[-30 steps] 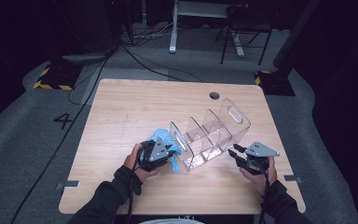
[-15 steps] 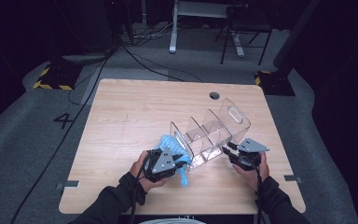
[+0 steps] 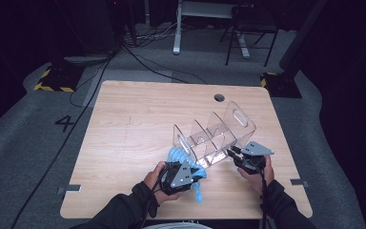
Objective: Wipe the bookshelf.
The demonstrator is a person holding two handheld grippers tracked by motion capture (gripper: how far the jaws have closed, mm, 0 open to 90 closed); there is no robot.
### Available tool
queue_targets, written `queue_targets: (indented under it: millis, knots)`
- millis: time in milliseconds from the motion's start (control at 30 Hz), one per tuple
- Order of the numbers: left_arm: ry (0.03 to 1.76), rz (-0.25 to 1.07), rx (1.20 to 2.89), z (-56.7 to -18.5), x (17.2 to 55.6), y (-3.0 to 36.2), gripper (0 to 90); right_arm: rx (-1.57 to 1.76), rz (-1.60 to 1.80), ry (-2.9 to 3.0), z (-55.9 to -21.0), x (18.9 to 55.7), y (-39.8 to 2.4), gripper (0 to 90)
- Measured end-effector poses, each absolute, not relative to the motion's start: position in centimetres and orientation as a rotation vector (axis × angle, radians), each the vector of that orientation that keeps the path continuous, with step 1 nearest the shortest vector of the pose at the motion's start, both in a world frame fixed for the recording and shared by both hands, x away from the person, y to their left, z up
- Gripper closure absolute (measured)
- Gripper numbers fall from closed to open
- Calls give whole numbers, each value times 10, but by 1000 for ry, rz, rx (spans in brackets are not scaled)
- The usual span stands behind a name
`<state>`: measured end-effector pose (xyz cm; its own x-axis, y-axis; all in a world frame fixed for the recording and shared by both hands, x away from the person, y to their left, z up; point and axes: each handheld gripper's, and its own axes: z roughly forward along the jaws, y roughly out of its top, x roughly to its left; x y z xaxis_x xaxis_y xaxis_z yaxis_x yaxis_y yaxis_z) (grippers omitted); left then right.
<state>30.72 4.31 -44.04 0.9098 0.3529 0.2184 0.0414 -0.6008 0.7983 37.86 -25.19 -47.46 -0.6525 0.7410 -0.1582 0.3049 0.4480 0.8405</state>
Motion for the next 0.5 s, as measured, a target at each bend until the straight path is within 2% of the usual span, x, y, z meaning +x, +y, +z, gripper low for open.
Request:
queue_targets:
  millis: [267, 300, 500]
  knots:
    - [450, 562, 2211, -442, 315, 53, 740, 818, 1127, 2234, -476, 373, -239, 730]
    - [469, 567, 2206, -442, 317, 56, 740, 805, 1136, 2255, -476, 372, -238, 754]
    - [556, 613, 2193, -443, 328, 66, 740, 741, 1124, 2256, -472, 363, -231, 703]
